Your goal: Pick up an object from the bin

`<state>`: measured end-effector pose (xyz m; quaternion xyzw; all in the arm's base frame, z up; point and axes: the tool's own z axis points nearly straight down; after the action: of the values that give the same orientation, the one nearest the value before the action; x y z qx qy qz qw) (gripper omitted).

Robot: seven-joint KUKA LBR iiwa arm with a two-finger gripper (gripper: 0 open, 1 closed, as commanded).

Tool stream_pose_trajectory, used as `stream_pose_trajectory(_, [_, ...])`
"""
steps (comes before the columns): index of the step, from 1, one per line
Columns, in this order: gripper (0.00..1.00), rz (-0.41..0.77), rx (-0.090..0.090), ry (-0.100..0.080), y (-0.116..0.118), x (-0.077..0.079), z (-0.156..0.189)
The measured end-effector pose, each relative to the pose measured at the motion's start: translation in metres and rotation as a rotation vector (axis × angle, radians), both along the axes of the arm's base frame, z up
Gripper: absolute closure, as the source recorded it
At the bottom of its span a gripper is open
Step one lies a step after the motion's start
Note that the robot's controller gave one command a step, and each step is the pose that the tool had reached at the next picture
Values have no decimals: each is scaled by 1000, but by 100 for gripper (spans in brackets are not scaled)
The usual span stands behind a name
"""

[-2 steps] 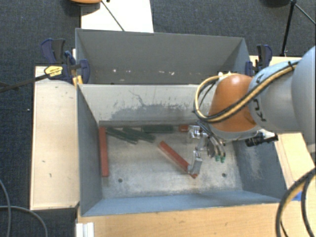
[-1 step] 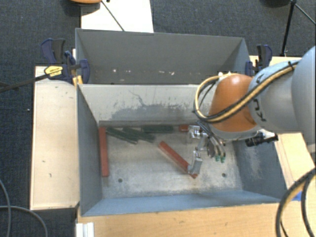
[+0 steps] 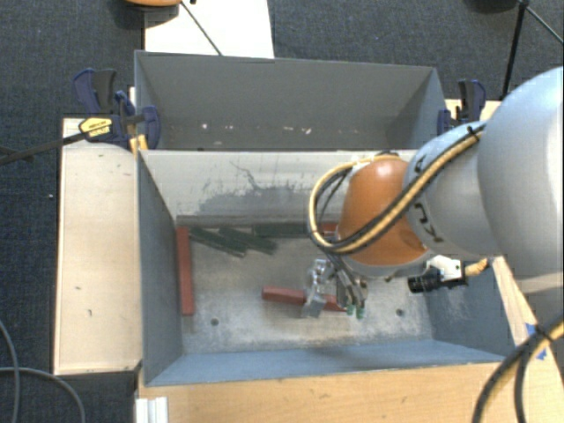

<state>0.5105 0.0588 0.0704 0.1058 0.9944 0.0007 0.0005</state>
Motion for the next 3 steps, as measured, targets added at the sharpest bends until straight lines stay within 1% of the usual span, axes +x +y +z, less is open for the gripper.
stream_pose_trajectory(1, [100, 0, 0, 0, 0, 0, 0])
stream_pose_trajectory(2, [100, 32, -1, -1, -32, 33, 108])
stream_pose_trajectory(3, [100, 33, -1, -1, -32, 33, 108])
